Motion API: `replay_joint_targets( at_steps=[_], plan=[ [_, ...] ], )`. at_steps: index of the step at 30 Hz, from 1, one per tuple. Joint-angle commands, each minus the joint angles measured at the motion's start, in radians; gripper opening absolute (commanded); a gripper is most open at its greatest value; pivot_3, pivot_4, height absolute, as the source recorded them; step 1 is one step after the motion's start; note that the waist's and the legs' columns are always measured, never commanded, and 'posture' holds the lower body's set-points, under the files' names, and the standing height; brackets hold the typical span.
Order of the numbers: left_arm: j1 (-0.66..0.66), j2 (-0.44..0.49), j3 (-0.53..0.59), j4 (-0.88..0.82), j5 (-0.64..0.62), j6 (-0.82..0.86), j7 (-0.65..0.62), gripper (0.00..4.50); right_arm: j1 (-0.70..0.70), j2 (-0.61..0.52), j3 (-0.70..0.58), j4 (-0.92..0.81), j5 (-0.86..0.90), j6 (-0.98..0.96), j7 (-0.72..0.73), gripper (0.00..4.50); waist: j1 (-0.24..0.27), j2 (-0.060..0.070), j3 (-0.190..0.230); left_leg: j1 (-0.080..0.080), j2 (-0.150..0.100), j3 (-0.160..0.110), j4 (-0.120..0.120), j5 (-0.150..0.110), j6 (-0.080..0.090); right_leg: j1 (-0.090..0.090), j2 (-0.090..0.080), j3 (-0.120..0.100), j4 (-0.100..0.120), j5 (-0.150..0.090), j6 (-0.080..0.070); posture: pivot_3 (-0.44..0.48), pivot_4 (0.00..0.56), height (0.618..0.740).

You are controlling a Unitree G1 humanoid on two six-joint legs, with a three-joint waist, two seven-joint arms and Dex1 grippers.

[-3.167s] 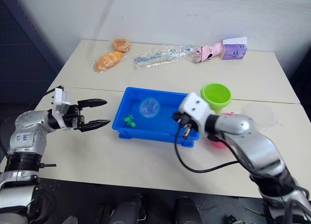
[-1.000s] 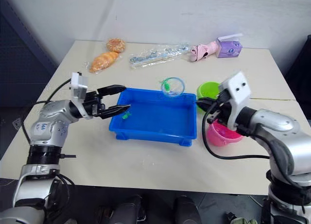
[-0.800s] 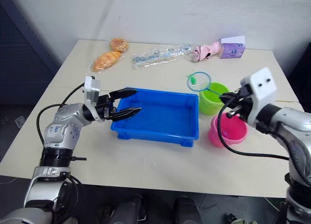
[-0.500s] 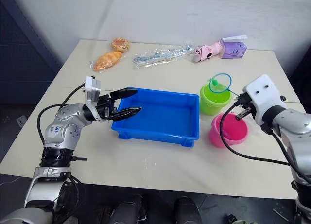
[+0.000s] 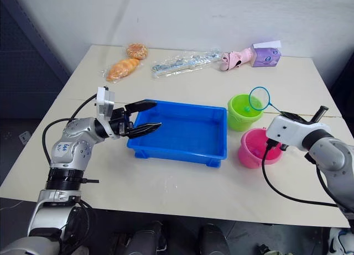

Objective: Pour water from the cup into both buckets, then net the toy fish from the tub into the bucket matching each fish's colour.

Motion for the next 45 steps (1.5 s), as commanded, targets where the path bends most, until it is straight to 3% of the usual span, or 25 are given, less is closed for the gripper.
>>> replay_joint_targets(
  at_steps=[1,5,7,9,14,19,27,38,45],
  plan=[
    [-0.002,-0.002,0.005,-0.019,-0.002,-0.035,-0.007,4.44,0.003,-0.007,-0.075,0.026,-0.047,-0.123,-0.061,0.0,0.0,0.0,0.0,0.0,0.0,0.0,0.0,0.0,0.0,0.0,0.0,0.0,0.0,0.0,0.0,0.0,0.15,0.74],
    [0.006,0.024,0.01,-0.013,-0.001,-0.052,-0.033,4.44,-0.063,0.086,-0.128,0.009,0.069,-0.151,-0.05,0.0,-0.003,0.0,0.0,0.0,0.001,0.0,0.0,0.0,0.0,0.0,0.001,0.0,0.0,0.0,0.0,0.0,0.15,0.74],
    [0.011,0.07,0.024,0.015,0.01,-0.059,-0.06,4.44,-0.131,0.199,-0.136,-0.088,0.376,0.008,0.074,0.0,-0.006,-0.001,0.0,0.0,0.002,0.0,0.001,0.001,-0.001,0.0,0.002,0.0,0.0,0.0,0.0,0.0,0.15,0.74],
    [0.024,0.123,0.033,0.048,0.027,-0.083,-0.093,4.44,-0.166,0.244,-0.113,-0.189,0.609,0.165,0.213,0.0,-0.012,0.0,0.001,0.001,0.005,0.0,0.001,0.001,-0.003,0.001,0.006,0.001,0.0,0.0,0.0,0.0,0.15,0.74],
    [0.057,0.219,0.068,0.134,0.054,-0.184,-0.148,4.44,-0.252,0.263,0.029,-0.301,0.745,0.465,0.277,0.0,-0.007,0.002,0.002,0.001,0.006,-0.001,0.0,0.001,-0.002,0.0,0.005,0.001,0.001,0.0,-0.001,0.0,0.15,0.74],
    [0.082,0.293,0.102,0.182,0.073,-0.209,-0.148,4.44,-0.412,0.326,0.251,-0.266,0.699,0.695,0.249,0.0,-0.005,0.002,0.002,0.0,0.004,-0.001,0.002,-0.001,0.001,-0.001,0.001,0.001,0.001,0.0,-0.002,0.0,0.15,0.74],
    [0.104,0.392,0.089,0.228,0.148,-0.258,-0.154,4.44,-0.651,0.501,0.481,0.013,0.517,0.73,0.22,0.0,-0.022,0.002,0.002,-0.001,0.001,-0.001,0.001,-0.002,0.001,-0.003,-0.002,0.0,0.004,0.0,-0.002,0.0,0.15,0.74],
    [-0.003,0.42,-0.012,0.109,0.199,-0.105,-0.149,4.44,-0.755,0.658,0.552,0.248,0.426,0.703,0.267,0.0,-0.03,0.002,0.002,-0.003,-0.002,0.0,0.001,-0.002,0.002,-0.007,-0.004,0.0,0.013,0.0,-0.002,0.0,0.15,0.74],
    [-0.045,0.417,-0.08,0.09,0.24,-0.059,-0.16,4.44,-0.777,0.781,0.552,0.291,0.415,0.664,0.271,0.0,-0.037,0.002,0.002,-0.005,-0.001,0.003,0.001,-0.001,0.001,-0.013,-0.004,0.001,0.018,0.0,-0.002,0.0,0.15,0.74]
  ],
)
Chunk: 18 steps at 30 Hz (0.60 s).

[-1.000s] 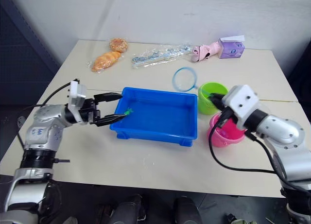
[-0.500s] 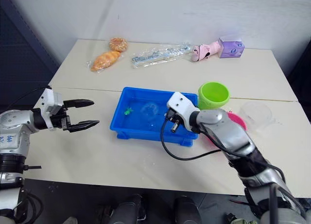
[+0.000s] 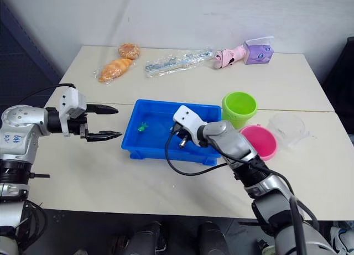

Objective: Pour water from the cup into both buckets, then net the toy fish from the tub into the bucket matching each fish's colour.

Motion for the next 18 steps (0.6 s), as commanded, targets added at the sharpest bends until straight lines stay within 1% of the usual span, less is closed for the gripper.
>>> replay_joint_targets(
  at_steps=[1,5,9,14,18],
  plan=[
    [-0.01,0.01,-0.013,-0.022,0.016,-0.002,-0.014,4.44,-0.028,0.041,-0.004,-0.005,-0.017,-0.032,0.004,0.0,0.0,0.0,0.0,-0.002,0.0,0.0,0.0,0.0,0.0,-0.002,0.0,0.0,0.0,0.0,0.0,0.0,0.15,0.74],
    [-0.011,0.002,-0.023,-0.015,0.023,-0.022,-0.014,4.44,-0.027,0.079,-0.011,0.004,-0.024,-0.043,0.013,0.0,0.0,0.0,0.0,-0.009,0.0,-0.001,0.004,0.001,0.001,-0.006,0.0,-0.001,0.0,0.0,0.0,0.0,0.15,0.74],
    [-0.012,-0.004,-0.017,-0.012,0.019,-0.024,-0.01,4.44,-0.015,0.096,-0.043,-0.016,-0.011,-0.043,0.011,0.0,-0.005,0.0,0.0,-0.009,0.0,-0.001,0.003,0.001,0.0,-0.007,0.0,-0.001,0.0,0.0,0.0,0.0,0.15,0.74],
    [-0.005,-0.007,0.008,-0.006,0.002,-0.014,0.002,4.44,0.031,0.094,-0.11,-0.101,0.022,-0.028,0.012,0.0,-0.01,0.0,0.0,-0.009,0.001,-0.001,0.003,0.002,0.0,-0.007,0.001,-0.001,0.001,0.0,0.0,0.0,0.15,0.74],
    [0.001,-0.02,0.017,0.019,-0.001,-0.026,0.015,4.44,0.081,0.087,-0.183,-0.175,0.093,0.03,0.03,0.0,-0.009,0.0,0.0,-0.009,0.0,-0.001,0.003,0.002,0.0,-0.007,0.001,-0.001,0.0,0.0,0.0,0.0,0.15,0.74]
  ],
)
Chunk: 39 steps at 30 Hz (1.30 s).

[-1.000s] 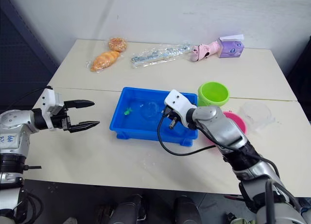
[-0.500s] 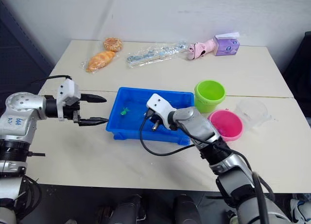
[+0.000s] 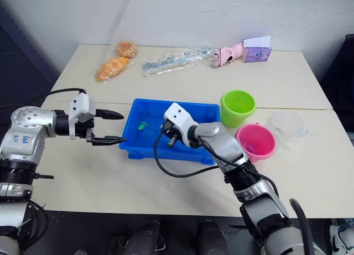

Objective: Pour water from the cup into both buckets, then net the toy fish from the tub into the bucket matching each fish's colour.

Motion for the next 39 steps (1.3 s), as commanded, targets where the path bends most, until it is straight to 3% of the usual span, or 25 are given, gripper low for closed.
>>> replay_joint_targets(
  at_steps=[1,16,23,31,39],
  plan=[
    [-0.002,-0.015,0.034,0.014,-0.018,-0.019,0.017,4.44,0.025,-0.007,-0.07,-0.097,0.069,0.038,0.023,0.0,0.002,0.0,0.0,0.0,0.0,0.0,0.0,0.0,0.0,0.0,0.0,0.0,0.0,0.0,0.0,0.0,0.15,0.74],
    [-0.018,-0.137,0.048,0.02,-0.085,-0.119,-0.052,4.44,0.214,-0.207,-0.334,-0.44,0.269,0.212,0.043,0.0,0.021,0.0,0.0,0.0,-0.001,-0.001,0.001,0.0,0.001,0.001,-0.001,0.0,0.0,0.0,0.0,0.0,0.15,0.74],
    [-0.027,-0.257,0.062,-0.049,-0.159,-0.071,0.018,4.44,0.318,-0.318,-0.545,-0.611,0.355,0.272,0.044,0.0,0.021,0.0,0.0,0.0,-0.001,-0.001,0.0,0.0,0.001,0.001,-0.001,-0.001,-0.001,0.0,0.0,0.0,0.15,0.74],
    [-0.041,-0.365,0.056,-0.064,-0.179,-0.027,0.125,4.44,0.325,-0.46,-0.795,-0.605,0.364,0.331,-0.005,0.0,0.019,0.0,0.0,0.001,-0.001,-0.001,0.0,0.001,0.001,0.002,-0.001,-0.001,-0.001,0.0,0.001,0.0,0.15,0.74],
    [-0.058,-0.419,0.032,-0.06,-0.17,-0.025,0.137,4.44,0.422,-0.637,-0.824,-0.487,0.236,0.153,0.025,0.0,0.041,0.0,0.0,0.0,-0.001,-0.001,0.001,0.001,0.002,0.003,-0.001,-0.001,-0.002,0.0,0.001,0.0,0.15,0.74]
  ],
)
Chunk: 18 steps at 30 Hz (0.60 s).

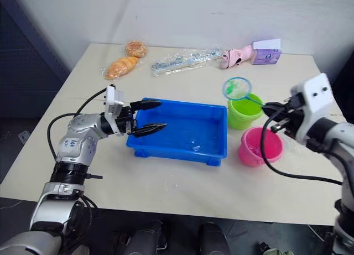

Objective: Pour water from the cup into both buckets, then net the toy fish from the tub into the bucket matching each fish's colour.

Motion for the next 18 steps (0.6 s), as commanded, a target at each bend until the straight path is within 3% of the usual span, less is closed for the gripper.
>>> replay_joint_targets(
  at_steps=[1,11,18],
  plan=[
    [-0.032,-0.036,-0.014,-0.026,-0.009,-0.007,0.008,4.44,0.084,-0.145,-0.019,0.113,-0.141,-0.209,0.02,0.0,0.008,0.0,0.0,0.0,0.0,0.0,0.0,0.0,0.0,0.0,0.0,0.0,0.0,0.0,0.0,0.0,0.15,0.74],
    [-0.02,-0.032,-0.041,-0.034,0.019,-0.013,0.005,4.44,0.207,-0.227,0.137,0.287,-0.437,-0.651,-0.054,0.0,0.01,0.0,0.0,0.0,0.0,0.001,0.001,0.0,0.0,0.0,0.0,0.0,0.0,0.0,0.0,0.0,0.15,0.74],
    [-0.017,-0.036,-0.046,-0.03,0.013,-0.028,-0.016,4.44,0.243,-0.255,0.23,0.406,-0.661,-0.976,-0.205,0.0,0.01,0.0,0.0,0.0,0.0,0.001,0.001,0.001,0.0,0.0,0.001,-0.001,0.0,0.0,0.0,0.0,0.15,0.74]
  ],
)
